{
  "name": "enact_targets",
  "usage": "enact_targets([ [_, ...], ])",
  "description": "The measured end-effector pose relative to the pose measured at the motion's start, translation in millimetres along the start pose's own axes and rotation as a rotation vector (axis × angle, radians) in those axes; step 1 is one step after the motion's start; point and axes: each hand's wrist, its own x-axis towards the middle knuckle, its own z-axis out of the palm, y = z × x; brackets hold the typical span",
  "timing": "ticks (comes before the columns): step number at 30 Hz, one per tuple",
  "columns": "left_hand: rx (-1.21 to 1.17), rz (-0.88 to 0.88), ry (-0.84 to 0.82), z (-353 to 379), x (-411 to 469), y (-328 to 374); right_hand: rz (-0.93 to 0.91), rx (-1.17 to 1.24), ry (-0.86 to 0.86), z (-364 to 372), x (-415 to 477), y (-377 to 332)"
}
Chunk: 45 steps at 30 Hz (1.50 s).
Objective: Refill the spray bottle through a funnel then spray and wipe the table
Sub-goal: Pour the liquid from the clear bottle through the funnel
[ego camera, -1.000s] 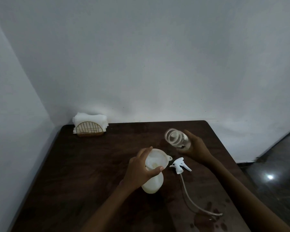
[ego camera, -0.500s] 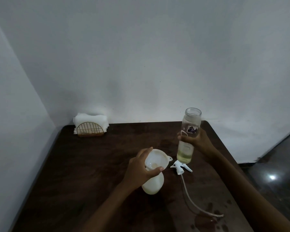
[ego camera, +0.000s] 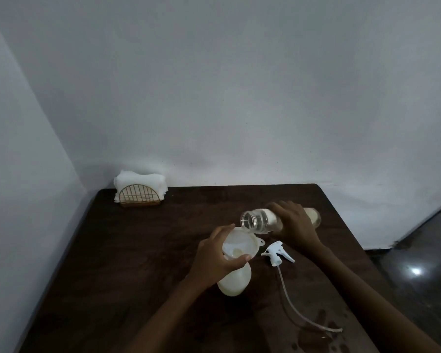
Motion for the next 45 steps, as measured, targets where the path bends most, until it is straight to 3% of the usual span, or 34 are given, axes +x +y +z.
enact_targets([
  [4,0.012,-0.004,-0.005,0.2,0.5,-0.6,-0.048,-0.124,0.051,5.1,-0.4,6.5],
  [16,0.008,0.033,0.008,-1.6,-0.6,0.8,-0.148,-0.201,0.134,10.1,-4.2,16.2],
  [45,0.013,0.009,0.012,0.6,-0.4,-2.4,-0.128,-0.225,0.126,0.7,-4.7,13.8],
])
